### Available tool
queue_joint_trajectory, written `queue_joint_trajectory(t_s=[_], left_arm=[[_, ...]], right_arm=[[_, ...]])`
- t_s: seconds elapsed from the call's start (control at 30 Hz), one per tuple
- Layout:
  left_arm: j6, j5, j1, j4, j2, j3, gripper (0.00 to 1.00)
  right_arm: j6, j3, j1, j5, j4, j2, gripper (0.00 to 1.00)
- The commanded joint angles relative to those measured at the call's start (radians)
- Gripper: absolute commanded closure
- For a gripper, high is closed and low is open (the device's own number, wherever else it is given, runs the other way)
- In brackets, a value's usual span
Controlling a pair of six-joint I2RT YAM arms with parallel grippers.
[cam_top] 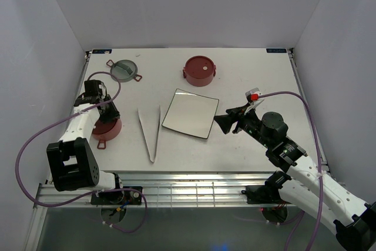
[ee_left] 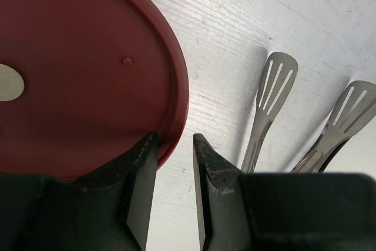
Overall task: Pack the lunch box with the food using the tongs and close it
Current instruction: Close the box lid on the packing box.
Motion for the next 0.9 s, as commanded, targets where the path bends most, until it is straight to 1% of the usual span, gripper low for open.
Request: queue_joint_trajectory(t_s=[0.0,0.3,0.53,0.57,0.67,0.7,0.73,0.83,0.87], left_arm=[[0.009,0.043,-0.001,0.007,-0.029,0.003,0.6],[0.005,0.021,-0.001,-0.024,-0.048,0.041,0.6],[0.0,-0.033,0.0,-0.067,-0.087,0.093,0.6],[-0.003,-0.072,0.0,-0.067,-0.095,0.111,0.6],[-0.021,-0.126,-0.001,-0.062,-0.11,0.139,0.61],[-0.024,-0.169,-0.001,-0.062,-0.104,0.147,0.63],[-0.028,-0.186,-0.001,-0.058,-0.083,0.156,0.69],[-0.023,-0.217,-0.001,-0.035,-0.045,0.171,0.83],[-0.023,-0.214,-0.001,-0.015,-0.019,0.173,0.92]], right_arm=[[-0.012,0.046,0.001,-0.004,0.018,-0.01,0.28],[-0.012,0.049,0.002,-0.004,0.015,-0.007,0.28],[-0.012,0.049,0.002,-0.006,0.015,-0.004,0.28],[-0.012,0.048,0.002,-0.006,0.018,-0.004,0.28],[-0.012,0.049,0.002,-0.006,0.017,0.0,0.28],[-0.012,0.049,0.002,-0.006,0.017,0.0,0.28],[-0.012,0.049,0.002,-0.006,0.017,0.002,0.28],[-0.012,0.051,0.002,-0.009,0.015,0.0,0.28],[-0.012,0.051,0.002,-0.007,0.014,-0.001,0.28]])
